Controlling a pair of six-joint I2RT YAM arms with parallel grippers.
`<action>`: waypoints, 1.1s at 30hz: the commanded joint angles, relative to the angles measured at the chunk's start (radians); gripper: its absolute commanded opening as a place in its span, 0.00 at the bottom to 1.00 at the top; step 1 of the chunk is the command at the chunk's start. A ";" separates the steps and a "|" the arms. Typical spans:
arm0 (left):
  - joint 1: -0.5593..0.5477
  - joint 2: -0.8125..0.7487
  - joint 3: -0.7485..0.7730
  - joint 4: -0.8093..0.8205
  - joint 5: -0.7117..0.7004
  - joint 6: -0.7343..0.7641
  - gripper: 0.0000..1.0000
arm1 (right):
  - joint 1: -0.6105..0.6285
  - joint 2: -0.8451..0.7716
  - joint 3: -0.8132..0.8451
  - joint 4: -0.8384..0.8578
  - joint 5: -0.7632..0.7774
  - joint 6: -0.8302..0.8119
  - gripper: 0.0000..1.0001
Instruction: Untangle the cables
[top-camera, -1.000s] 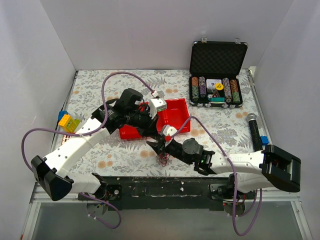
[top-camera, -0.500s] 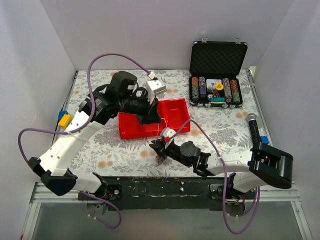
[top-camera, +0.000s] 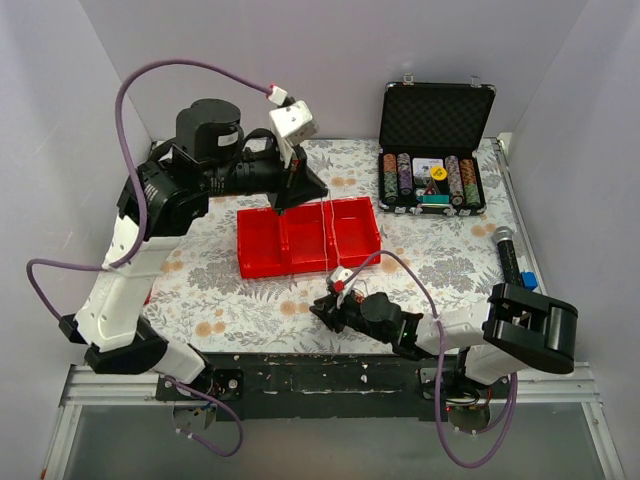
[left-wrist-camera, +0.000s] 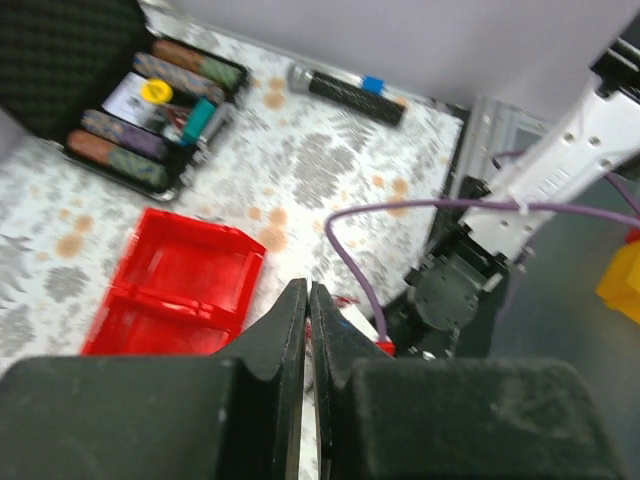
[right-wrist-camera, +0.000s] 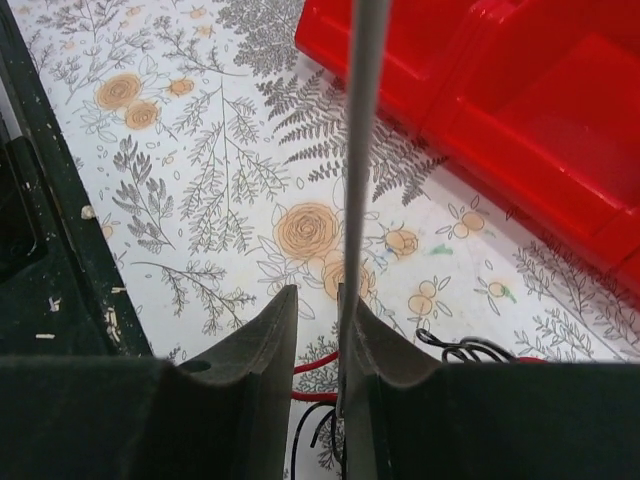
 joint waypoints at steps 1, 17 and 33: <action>-0.002 -0.125 -0.005 0.320 -0.174 0.031 0.00 | -0.002 -0.011 -0.054 -0.082 -0.012 0.090 0.32; -0.001 -0.262 -0.091 0.858 -0.560 0.184 0.00 | -0.002 -0.023 -0.097 -0.140 0.022 0.183 0.43; -0.002 -0.394 -0.416 0.920 -0.659 0.224 0.00 | -0.002 -0.192 -0.085 -0.243 0.025 0.148 0.43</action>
